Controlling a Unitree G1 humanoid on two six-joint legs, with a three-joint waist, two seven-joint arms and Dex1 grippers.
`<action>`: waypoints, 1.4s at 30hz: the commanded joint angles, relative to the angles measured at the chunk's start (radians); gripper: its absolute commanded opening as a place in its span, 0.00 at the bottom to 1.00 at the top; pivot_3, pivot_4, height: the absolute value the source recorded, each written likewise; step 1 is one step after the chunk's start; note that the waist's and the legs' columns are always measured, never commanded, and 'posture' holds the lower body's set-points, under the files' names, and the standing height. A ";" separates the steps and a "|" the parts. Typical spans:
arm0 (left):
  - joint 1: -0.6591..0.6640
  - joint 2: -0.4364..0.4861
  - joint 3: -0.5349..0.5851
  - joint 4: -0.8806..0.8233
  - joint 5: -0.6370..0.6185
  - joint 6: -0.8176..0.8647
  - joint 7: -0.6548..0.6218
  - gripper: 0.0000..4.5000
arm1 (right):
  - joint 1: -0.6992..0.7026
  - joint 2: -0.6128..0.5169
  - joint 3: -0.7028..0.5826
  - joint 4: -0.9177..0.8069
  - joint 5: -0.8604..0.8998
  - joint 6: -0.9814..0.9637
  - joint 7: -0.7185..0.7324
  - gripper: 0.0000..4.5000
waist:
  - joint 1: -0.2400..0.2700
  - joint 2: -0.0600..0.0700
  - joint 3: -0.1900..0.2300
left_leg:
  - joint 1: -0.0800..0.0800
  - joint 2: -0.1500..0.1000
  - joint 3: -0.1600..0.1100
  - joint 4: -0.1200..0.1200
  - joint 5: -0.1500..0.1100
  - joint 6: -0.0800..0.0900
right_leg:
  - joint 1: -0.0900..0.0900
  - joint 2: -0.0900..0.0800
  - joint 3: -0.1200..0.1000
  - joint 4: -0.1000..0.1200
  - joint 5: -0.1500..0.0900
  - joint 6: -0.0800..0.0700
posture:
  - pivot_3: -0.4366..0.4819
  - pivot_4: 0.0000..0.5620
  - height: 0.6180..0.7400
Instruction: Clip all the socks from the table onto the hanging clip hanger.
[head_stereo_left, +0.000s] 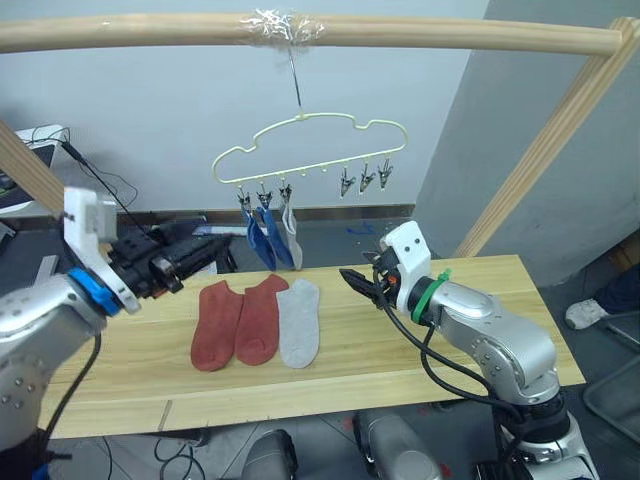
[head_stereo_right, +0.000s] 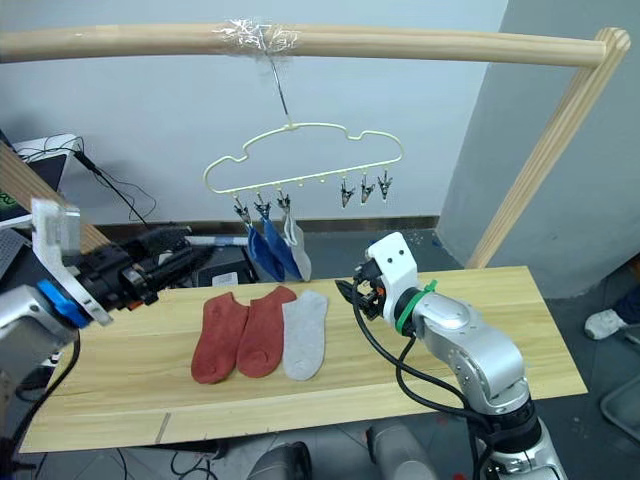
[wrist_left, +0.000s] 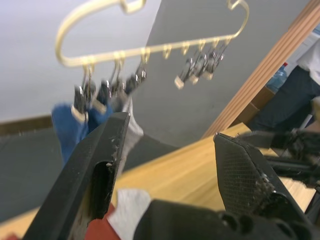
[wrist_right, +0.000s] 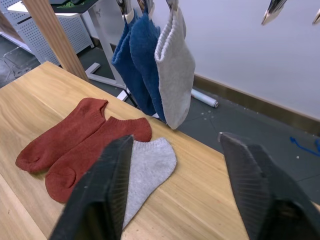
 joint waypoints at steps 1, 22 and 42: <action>-0.035 0.027 -0.001 0.009 0.008 -0.015 -0.023 0.69 | -0.034 0.023 -0.007 -0.006 -0.008 -0.023 -0.012 0.43 | 0.002 0.000 0.001 | 0.000 0.000 0.000 -0.001 0.000 0.000 | -0.001 0.000 0.001 0.000 0.000 0.000 | 0.23 0.39 1.00; -0.177 0.027 -0.169 0.129 0.183 -0.148 -0.185 0.69 | -0.236 0.215 -0.048 0.215 -0.147 -0.049 -0.217 0.43 | 0.024 0.004 0.013 | -0.007 0.001 -0.001 -0.003 0.000 0.000 | -0.009 -0.002 -0.001 0.001 0.003 -0.005 | 0.22 0.43 1.00; -0.217 0.011 -0.195 0.129 0.210 -0.133 -0.183 0.69 | -0.412 0.314 -0.095 0.555 -0.266 -0.233 -0.311 0.43 | 0.032 0.003 0.015 | -0.008 0.001 -0.002 -0.003 0.000 0.000 | -0.009 -0.002 -0.002 0.001 0.003 -0.005 | 0.24 0.41 1.00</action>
